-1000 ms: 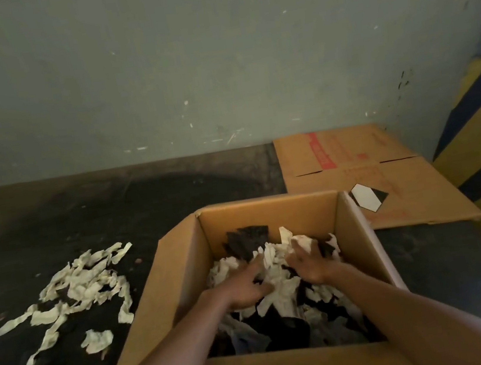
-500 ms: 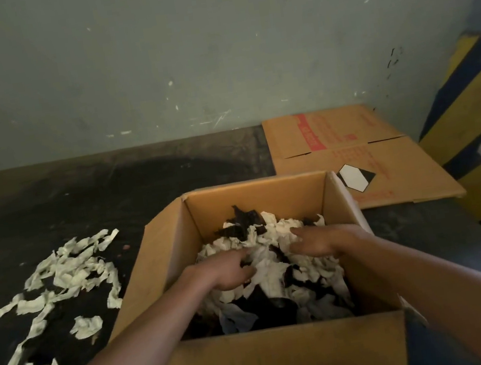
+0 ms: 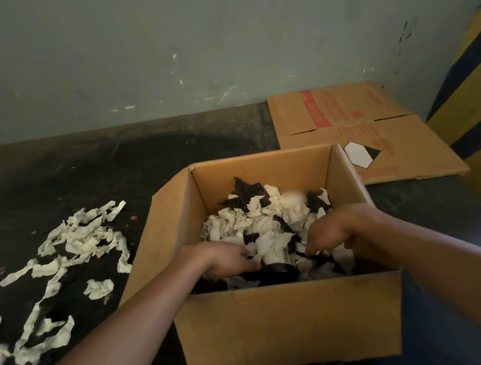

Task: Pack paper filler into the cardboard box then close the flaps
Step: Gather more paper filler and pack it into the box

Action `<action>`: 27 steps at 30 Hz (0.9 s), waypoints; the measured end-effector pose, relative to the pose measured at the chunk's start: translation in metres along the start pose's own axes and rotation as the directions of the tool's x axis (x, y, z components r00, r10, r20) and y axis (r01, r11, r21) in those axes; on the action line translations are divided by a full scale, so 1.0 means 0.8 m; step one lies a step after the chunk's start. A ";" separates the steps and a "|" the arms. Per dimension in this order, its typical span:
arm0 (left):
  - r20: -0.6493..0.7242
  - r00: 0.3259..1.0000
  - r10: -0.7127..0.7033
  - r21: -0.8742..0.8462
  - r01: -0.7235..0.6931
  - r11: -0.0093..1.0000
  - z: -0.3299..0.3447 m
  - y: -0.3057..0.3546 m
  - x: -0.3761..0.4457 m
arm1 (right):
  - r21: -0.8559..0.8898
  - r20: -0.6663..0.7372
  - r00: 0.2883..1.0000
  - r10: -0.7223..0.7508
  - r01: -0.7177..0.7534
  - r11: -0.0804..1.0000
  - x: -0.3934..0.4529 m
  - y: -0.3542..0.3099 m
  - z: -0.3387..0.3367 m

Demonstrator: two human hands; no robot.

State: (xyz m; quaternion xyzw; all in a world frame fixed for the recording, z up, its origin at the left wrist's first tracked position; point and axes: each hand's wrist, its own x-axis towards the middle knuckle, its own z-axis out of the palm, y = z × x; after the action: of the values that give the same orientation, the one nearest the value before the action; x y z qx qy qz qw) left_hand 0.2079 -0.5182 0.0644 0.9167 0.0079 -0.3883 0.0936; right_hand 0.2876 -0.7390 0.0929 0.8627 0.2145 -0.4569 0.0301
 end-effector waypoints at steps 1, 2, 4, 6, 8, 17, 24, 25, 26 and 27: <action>0.051 0.999 0.010 0.022 -0.011 1.000 0.004 0.001 -0.001 | -0.040 0.025 1.000 -0.012 0.013 0.999 0.003 -0.002 0.009; 0.097 0.995 0.017 0.033 -0.021 0.999 0.010 0.003 0.000 | -0.087 0.057 0.998 -0.021 0.026 0.996 0.005 -0.004 0.021; 0.150 0.988 0.028 0.026 -0.033 0.999 0.024 0.006 0.005 | -0.147 0.117 0.993 -0.032 0.049 0.988 0.010 -0.008 0.041; 0.161 0.987 0.025 -0.003 -0.025 1.000 0.030 0.007 0.008 | -0.147 0.116 0.993 -0.036 0.053 0.988 0.011 -0.007 0.044; 0.134 0.991 0.027 -0.009 -0.026 1.000 0.027 0.008 0.004 | -0.062 0.098 0.995 -0.030 0.036 0.997 0.008 -0.002 0.032; -0.645 0.762 0.057 -0.122 -0.177 0.977 -0.013 -0.008 -0.072 | 0.168 -0.548 0.831 -0.095 0.221 0.961 -0.023 -0.045 -0.005; -0.823 0.568 0.024 -0.151 -0.259 0.954 0.026 -0.079 -0.150 | 0.132 -0.682 0.726 -0.084 0.235 0.963 -0.031 -0.158 0.024; -0.821 0.571 -0.005 -0.175 -0.243 0.954 0.036 -0.096 -0.160 | 0.119 -0.686 0.721 -0.096 0.241 0.963 -0.033 -0.178 0.032; -0.816 0.576 -0.038 -0.200 -0.221 0.955 0.047 -0.113 -0.171 | 0.106 -0.689 0.716 -0.108 0.246 0.963 -0.036 -0.199 0.041; -0.809 0.584 -0.075 -0.226 -0.190 0.956 0.060 -0.132 -0.180 | 0.088 -0.696 0.707 -0.123 0.254 0.963 -0.037 -0.221 0.050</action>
State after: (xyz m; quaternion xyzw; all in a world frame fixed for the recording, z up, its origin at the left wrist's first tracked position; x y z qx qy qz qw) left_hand 0.0641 -0.4143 0.1171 0.9681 0.0759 0.0804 0.2247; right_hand 0.1715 -0.5986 0.1188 0.9425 0.2561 -0.1244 -0.1748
